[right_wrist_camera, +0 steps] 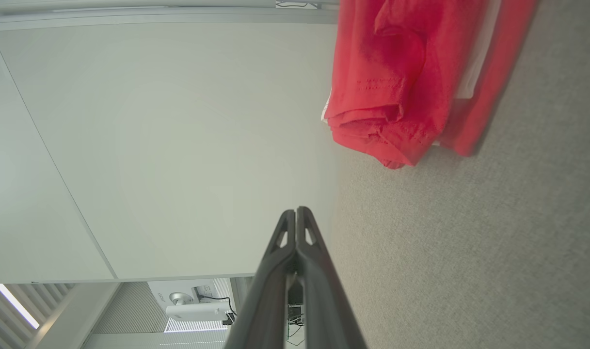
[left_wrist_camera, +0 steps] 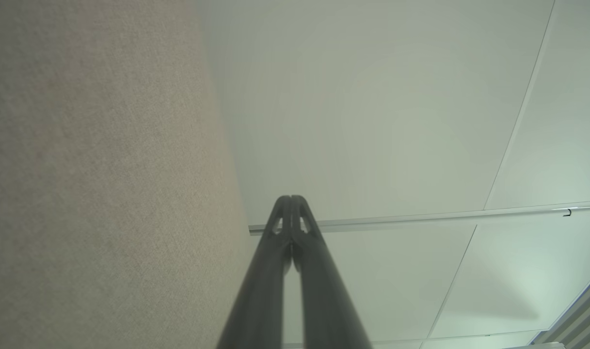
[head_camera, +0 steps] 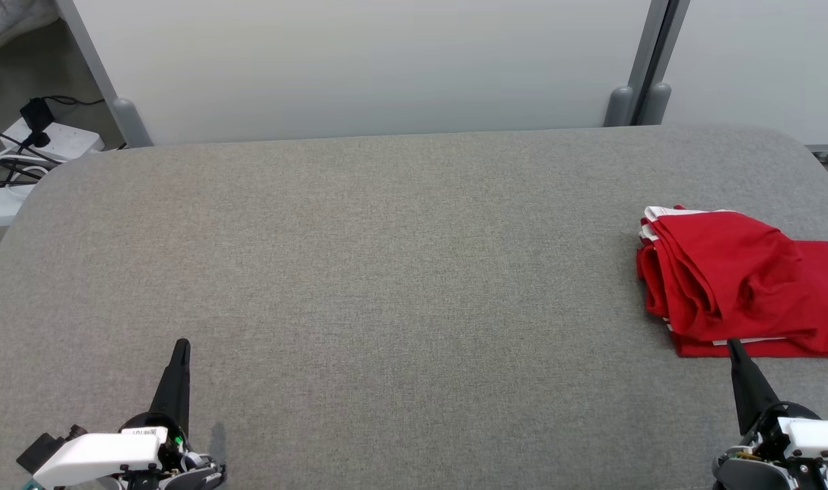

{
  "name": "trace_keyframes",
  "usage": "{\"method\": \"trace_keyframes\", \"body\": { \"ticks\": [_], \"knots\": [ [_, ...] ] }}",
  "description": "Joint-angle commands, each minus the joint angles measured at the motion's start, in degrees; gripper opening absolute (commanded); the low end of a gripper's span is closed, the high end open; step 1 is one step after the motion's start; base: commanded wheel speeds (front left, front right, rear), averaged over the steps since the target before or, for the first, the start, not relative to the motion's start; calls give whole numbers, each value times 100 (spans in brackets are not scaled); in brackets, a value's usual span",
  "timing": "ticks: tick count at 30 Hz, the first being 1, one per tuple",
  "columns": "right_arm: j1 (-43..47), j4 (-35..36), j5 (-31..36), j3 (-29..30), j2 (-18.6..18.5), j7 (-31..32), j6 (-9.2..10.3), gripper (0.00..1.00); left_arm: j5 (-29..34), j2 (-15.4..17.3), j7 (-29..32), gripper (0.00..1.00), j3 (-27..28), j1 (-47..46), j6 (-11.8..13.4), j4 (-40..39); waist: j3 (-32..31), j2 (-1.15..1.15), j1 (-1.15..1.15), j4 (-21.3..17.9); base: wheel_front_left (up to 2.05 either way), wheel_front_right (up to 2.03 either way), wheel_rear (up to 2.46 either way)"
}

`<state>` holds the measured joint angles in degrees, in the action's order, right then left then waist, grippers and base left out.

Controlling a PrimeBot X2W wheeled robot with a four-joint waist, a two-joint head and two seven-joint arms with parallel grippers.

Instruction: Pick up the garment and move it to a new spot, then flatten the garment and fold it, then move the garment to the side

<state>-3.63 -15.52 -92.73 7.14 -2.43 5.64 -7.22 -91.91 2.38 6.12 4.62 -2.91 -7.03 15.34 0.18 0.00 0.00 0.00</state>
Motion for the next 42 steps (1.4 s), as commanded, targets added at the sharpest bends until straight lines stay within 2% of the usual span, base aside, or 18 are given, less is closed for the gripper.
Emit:
{"method": "trace_keyframes", "body": {
  "ticks": [1, 42],
  "knots": [
    [-253, 151, 32, -91, -69, 60, -26, 0, -26, 50, 36, 0, 190, -328, -46, -129, 0, 0, 0, 0, 0, 0, 0],
    [-254, 150, 46, -74, -58, 74, -26, 0, -27, 50, 36, 0, 189, -328, -46, -130, 0, 0, 0, 0, 0, 0, 0]
  ]
}}
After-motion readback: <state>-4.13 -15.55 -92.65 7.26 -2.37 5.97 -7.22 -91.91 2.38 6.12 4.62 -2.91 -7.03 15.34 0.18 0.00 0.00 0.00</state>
